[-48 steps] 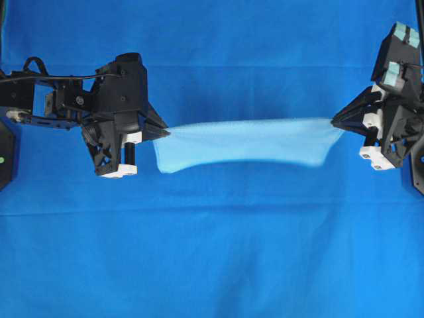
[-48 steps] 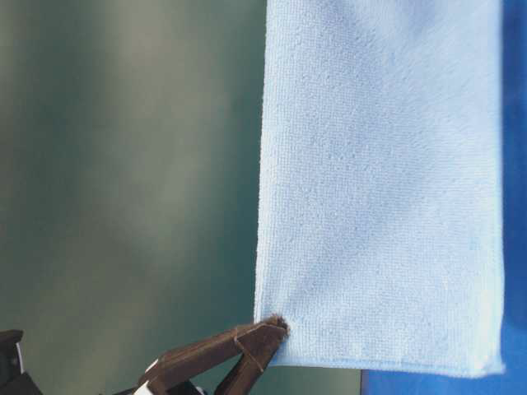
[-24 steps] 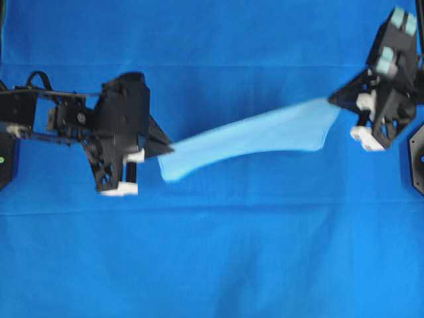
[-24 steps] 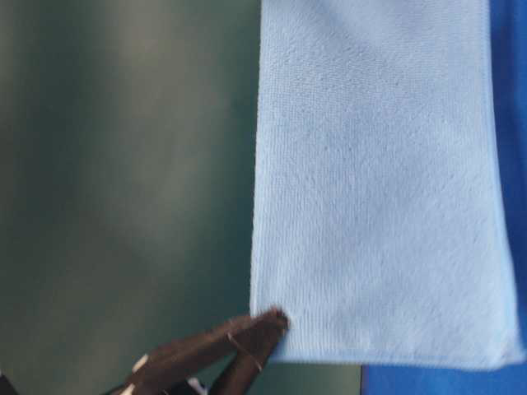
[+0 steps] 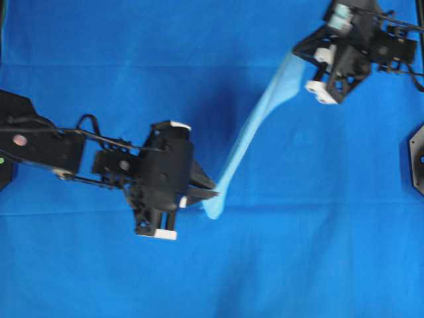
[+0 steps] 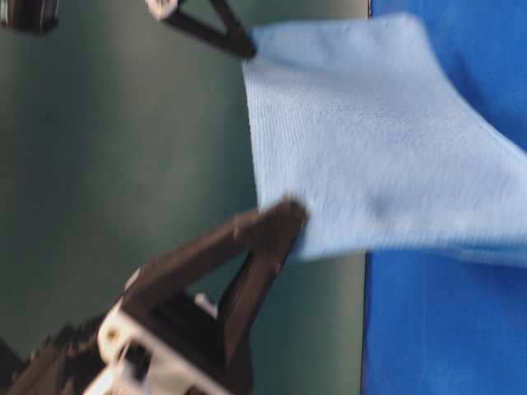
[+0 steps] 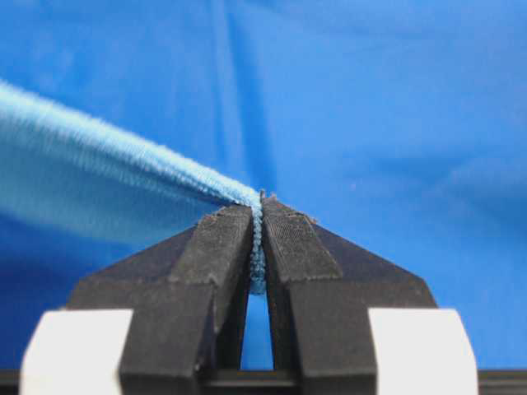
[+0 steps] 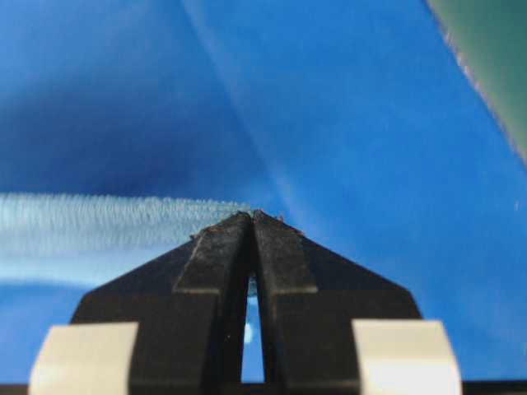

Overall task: Fold the light blue towel.
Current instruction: 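Lift the folded strip and swing the right gripper's end toward the far side, then lay the strip down vertically, folding it in half lengthwise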

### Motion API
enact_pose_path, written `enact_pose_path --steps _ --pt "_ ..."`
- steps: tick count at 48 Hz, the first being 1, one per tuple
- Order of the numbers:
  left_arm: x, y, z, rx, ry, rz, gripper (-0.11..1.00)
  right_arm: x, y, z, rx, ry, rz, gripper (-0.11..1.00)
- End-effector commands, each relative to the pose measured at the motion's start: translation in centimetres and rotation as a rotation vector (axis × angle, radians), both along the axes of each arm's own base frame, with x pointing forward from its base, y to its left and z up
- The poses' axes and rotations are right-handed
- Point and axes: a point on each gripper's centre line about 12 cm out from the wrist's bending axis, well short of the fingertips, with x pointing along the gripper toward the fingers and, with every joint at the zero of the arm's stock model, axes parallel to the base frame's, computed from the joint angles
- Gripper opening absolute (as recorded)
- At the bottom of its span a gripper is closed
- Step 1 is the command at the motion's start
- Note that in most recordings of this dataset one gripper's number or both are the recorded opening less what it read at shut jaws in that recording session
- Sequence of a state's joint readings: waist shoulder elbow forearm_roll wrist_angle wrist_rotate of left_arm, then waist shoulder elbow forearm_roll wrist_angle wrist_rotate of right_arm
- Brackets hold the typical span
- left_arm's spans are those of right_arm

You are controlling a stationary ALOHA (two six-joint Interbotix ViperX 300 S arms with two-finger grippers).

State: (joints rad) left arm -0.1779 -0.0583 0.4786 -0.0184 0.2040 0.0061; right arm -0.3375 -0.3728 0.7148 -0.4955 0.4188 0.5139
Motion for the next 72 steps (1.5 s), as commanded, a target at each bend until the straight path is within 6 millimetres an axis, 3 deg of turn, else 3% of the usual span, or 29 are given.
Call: enact_pose_path --steps 1,12,21,30,36,49,57,64,72 --pt "1.0 -2.2 1.8 -0.014 -0.060 -0.046 0.02 1.1 -2.1 1.1 -0.029 -0.022 -0.036 0.01" --pt "3.2 -2.9 2.1 0.000 -0.088 -0.062 0.02 4.6 -3.9 1.5 -0.061 -0.011 -0.027 0.01" --pt "3.4 -2.9 1.6 0.019 -0.081 -0.074 0.02 5.4 -4.3 1.7 -0.065 -0.012 -0.030 0.01" --pt "4.2 -3.1 1.9 0.012 -0.122 -0.073 0.02 4.1 -4.1 1.4 -0.061 -0.004 -0.041 0.01" --pt "5.8 -3.4 2.2 0.005 -0.184 -0.071 0.02 2.1 -3.6 1.1 -0.057 0.001 -0.050 0.01" --pt "10.9 -4.2 0.8 0.041 -0.238 -0.088 0.02 -3.0 -1.7 1.1 -0.057 0.001 -0.079 0.01" --pt "14.2 -4.8 -0.2 0.051 -0.261 -0.092 0.02 -5.1 -1.1 0.3 -0.050 0.035 -0.101 0.01" --pt "15.5 -4.5 -0.8 0.050 -0.266 -0.081 0.02 -5.2 -1.0 -0.7 -0.046 0.067 -0.092 0.01" --pt "15.1 -4.4 -1.5 0.036 -0.243 -0.071 0.02 -3.3 -1.5 -1.8 -0.034 0.076 -0.061 0.01"
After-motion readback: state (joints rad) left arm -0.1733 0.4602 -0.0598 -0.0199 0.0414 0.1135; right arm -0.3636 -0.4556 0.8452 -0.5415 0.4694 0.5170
